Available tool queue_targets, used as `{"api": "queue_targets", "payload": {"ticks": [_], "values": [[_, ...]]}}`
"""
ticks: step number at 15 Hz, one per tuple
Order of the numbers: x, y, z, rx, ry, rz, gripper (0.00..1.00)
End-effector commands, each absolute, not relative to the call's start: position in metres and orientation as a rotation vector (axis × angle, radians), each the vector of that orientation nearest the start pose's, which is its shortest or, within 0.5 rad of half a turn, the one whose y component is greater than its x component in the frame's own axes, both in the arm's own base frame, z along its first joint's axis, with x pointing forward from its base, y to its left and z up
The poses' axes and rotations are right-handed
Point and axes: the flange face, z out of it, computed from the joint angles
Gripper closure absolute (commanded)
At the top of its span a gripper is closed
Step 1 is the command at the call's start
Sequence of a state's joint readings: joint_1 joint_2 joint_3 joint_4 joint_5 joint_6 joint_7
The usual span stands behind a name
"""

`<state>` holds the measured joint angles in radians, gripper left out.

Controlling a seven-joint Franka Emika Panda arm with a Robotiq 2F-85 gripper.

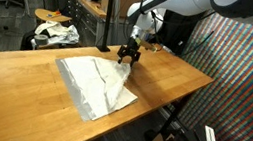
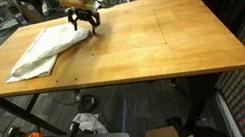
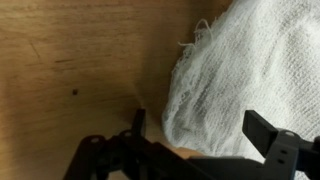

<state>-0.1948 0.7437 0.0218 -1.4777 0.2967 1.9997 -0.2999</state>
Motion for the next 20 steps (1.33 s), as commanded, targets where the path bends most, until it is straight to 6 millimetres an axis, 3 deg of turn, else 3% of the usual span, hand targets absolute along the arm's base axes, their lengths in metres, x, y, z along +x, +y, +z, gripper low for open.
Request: {"api": "queue_targets", "payload": {"ticks": [1, 9, 12, 16, 20], "values": [[0.696, -0.105, 0.224, -2.811, 0.066, 0.174, 0.26], [0.695, -0.106, 0.224, -2.812, 0.051, 0.187, 0.86], [0.695, -0.107, 0.225, -2.809, 0.052, 0.190, 0.92], [0.695, -0.106, 0.230, -2.797, 0.056, 0.188, 0.87], [0.693, -0.101, 0.242, -2.787, 0.055, 0.171, 0.88]]}}
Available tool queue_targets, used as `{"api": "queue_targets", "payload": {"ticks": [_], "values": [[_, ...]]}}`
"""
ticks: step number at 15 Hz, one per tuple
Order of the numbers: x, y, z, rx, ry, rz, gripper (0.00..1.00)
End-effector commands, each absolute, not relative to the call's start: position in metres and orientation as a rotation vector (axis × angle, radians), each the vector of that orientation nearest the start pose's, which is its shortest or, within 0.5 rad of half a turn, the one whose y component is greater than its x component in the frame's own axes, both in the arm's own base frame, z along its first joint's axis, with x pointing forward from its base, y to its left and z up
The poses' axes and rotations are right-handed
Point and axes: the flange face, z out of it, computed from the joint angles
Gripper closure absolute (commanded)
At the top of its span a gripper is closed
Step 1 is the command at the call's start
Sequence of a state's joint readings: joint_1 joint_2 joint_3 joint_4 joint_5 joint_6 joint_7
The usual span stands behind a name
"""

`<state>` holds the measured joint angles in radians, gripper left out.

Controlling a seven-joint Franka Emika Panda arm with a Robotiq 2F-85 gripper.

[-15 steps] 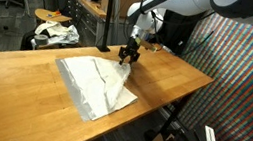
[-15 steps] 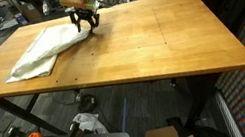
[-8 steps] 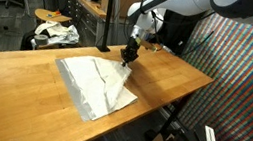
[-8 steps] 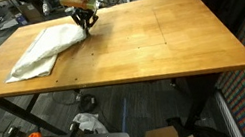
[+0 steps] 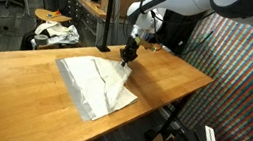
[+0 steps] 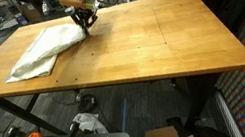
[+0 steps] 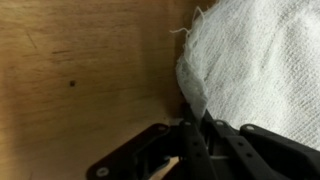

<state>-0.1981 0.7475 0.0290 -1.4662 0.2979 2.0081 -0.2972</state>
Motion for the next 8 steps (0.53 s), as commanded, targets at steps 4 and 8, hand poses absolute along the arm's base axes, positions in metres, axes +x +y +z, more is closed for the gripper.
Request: {"api": "queue_targets", "payload": {"ticks": [4, 8], "values": [[0.692, -0.092, 0.260, -2.778, 0.043, 0.139, 0.88], [0.692, -0.082, 0.274, -2.772, 0.047, 0.128, 0.88]]}}
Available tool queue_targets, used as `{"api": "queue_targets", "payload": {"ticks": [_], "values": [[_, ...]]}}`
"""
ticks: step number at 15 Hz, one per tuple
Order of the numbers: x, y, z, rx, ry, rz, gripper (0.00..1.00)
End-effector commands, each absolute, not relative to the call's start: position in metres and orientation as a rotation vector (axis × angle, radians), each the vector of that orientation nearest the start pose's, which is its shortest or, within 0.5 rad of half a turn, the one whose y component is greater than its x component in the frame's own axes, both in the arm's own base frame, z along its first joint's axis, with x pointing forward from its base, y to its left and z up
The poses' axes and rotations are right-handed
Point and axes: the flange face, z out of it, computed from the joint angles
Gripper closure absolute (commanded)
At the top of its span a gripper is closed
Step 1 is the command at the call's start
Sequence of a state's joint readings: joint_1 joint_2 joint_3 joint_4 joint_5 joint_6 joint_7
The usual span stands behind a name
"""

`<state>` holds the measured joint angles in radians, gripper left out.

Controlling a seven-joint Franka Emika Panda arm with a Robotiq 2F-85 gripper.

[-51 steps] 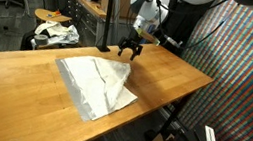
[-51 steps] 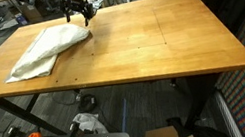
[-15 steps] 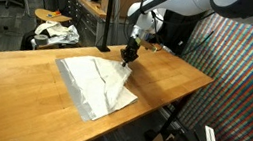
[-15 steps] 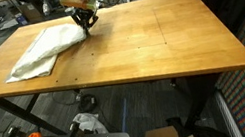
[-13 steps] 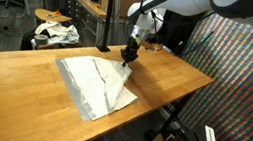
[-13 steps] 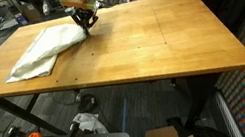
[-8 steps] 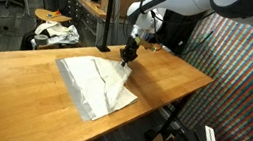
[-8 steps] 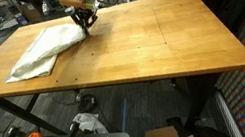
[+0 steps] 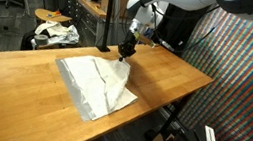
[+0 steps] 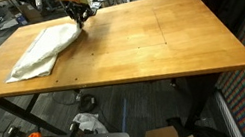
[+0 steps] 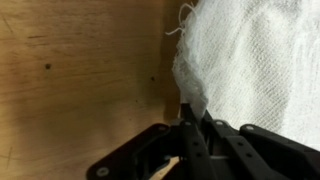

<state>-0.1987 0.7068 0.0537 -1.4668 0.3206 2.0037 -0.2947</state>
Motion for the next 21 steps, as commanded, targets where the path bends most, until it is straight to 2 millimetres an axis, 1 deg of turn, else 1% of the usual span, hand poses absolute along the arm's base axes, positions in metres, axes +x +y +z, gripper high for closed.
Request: {"api": "queue_targets", "payload": {"ticks": [1, 6, 7, 15, 21], "values": [[0.691, -0.079, 0.277, -2.772, 0.046, 0.125, 0.89], [0.686, -0.059, 0.293, -2.772, 0.052, 0.108, 0.88], [0.684, -0.055, 0.296, -2.771, 0.051, 0.108, 0.89], [0.670, -0.009, 0.316, -2.782, 0.053, 0.089, 0.89], [0.666, 0.027, 0.323, -2.763, 0.113, 0.046, 0.89]]}}
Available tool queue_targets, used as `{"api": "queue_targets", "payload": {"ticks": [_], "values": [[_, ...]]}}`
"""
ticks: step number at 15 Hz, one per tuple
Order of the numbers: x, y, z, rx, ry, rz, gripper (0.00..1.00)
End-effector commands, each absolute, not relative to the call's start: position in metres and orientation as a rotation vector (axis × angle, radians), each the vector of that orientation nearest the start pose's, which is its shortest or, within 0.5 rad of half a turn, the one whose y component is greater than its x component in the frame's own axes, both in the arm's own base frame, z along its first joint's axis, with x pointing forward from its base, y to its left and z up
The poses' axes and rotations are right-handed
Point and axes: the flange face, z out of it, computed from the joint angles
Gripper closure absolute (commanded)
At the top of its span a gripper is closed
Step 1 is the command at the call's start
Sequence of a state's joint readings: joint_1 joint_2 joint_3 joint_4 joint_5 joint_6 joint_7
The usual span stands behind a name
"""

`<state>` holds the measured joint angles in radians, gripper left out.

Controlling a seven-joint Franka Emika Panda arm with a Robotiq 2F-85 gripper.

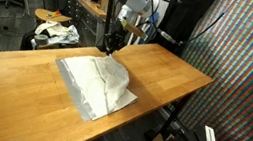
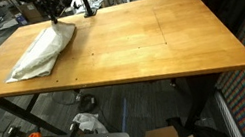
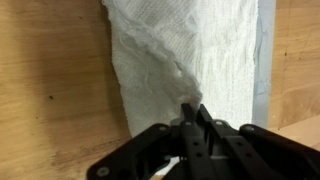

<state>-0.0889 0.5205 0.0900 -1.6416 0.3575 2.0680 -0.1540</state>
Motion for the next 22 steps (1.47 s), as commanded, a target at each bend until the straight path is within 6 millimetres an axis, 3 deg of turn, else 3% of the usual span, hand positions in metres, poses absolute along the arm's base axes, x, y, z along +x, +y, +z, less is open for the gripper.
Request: {"api": "queue_targets", "payload": {"ticks": [1, 7, 8, 9, 11, 17, 22], "values": [[0.667, 0.032, 0.324, -2.751, 0.136, 0.032, 0.88], [0.677, 0.061, 0.327, -2.675, 0.375, -0.075, 0.88], [0.678, 0.063, 0.326, -2.675, 0.401, -0.080, 0.64], [0.679, 0.064, 0.324, -2.705, 0.393, -0.082, 0.63], [0.680, 0.062, 0.316, -2.744, 0.409, -0.083, 0.50], [0.670, 0.048, 0.281, -2.932, 0.416, -0.053, 0.03], [0.665, 0.043, 0.256, -3.046, 0.427, -0.016, 0.00]]}}
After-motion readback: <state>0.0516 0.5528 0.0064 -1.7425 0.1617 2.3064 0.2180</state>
